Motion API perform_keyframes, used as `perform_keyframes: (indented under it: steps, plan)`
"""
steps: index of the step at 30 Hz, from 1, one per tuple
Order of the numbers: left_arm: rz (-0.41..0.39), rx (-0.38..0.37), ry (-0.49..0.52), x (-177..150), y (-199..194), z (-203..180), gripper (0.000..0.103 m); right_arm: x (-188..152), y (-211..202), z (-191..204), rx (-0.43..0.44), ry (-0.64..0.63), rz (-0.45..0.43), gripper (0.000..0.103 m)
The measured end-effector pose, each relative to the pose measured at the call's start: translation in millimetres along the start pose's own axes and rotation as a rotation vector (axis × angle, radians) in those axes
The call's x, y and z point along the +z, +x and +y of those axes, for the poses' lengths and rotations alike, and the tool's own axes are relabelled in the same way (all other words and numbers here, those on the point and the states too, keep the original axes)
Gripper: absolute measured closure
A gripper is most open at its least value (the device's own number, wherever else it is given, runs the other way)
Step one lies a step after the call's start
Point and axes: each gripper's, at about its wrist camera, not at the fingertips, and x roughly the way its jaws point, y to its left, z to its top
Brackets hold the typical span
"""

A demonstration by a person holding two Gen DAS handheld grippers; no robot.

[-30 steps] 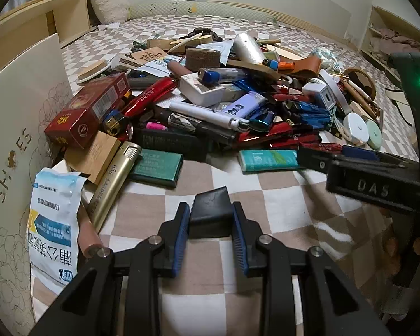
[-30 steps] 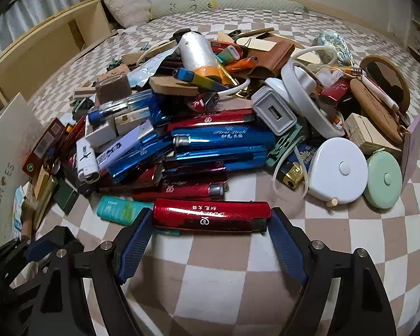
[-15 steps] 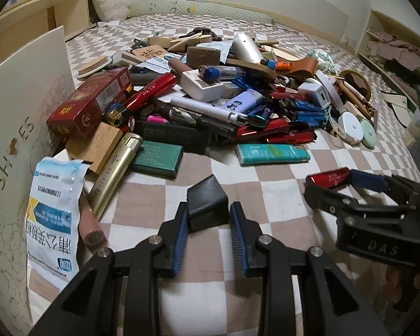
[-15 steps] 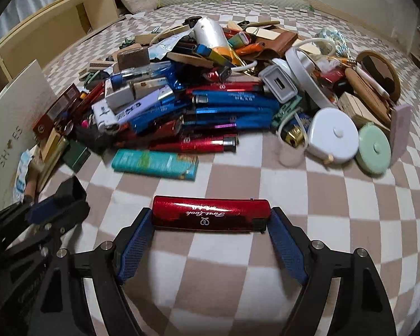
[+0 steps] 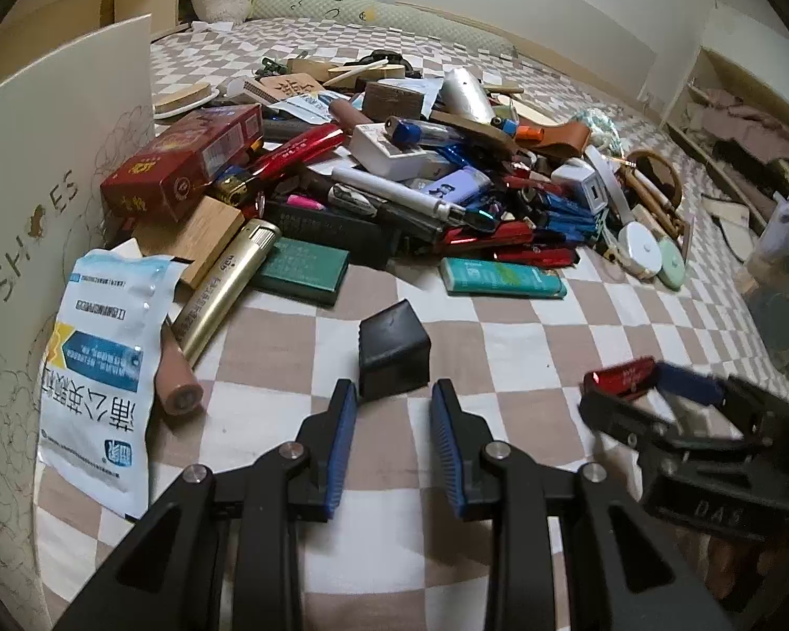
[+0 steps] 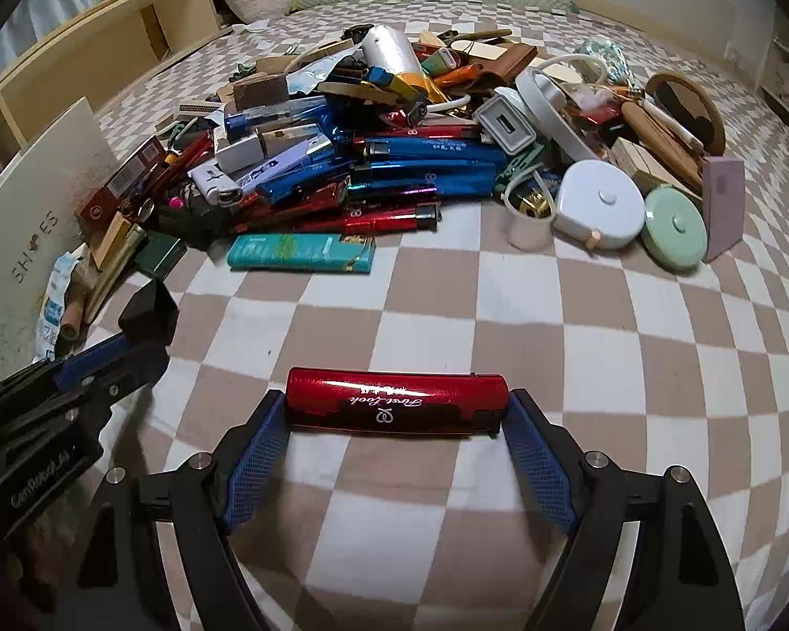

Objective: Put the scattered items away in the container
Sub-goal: 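Close the right gripper on the red lighter case while the left gripper holds the black block, then lift the black block with the left gripper while the right gripper lifts the red case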

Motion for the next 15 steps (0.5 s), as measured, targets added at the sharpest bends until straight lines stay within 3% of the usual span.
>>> perform_keyframes:
  steps: [1,2,3,6,10,15]
  plan:
    - [-0.002,-0.038,-0.027,0.7,0.4,2.1,0.062,-1.5,-1.4,0.2,0.001,0.004,0.000,0.020]
    - [-0.001,-0.076,-0.047,1.6,0.9,3.1,0.046,-0.8,-0.8,1.9,0.002,0.007,0.001,0.020]
    - [-0.001,-0.104,-0.064,2.7,1.4,2.4,0.037,-2.6,-1.7,1.8,0.003,0.009,0.001,0.020]
    - [-0.017,-0.067,-0.053,6.7,3.4,-7.3,0.038,-5.1,-3.7,0.4,0.006,0.016,0.001,0.020]
    - [-0.037,0.000,-0.053,11.9,13.1,-11.3,0.047,-4.7,-2.9,0.2,0.012,0.023,0.003,0.020]
    - [-0.039,0.037,-0.084,16.0,16.8,-2.1,0.074,-6.0,-4.4,-3.4,0.018,0.030,0.004,0.020]
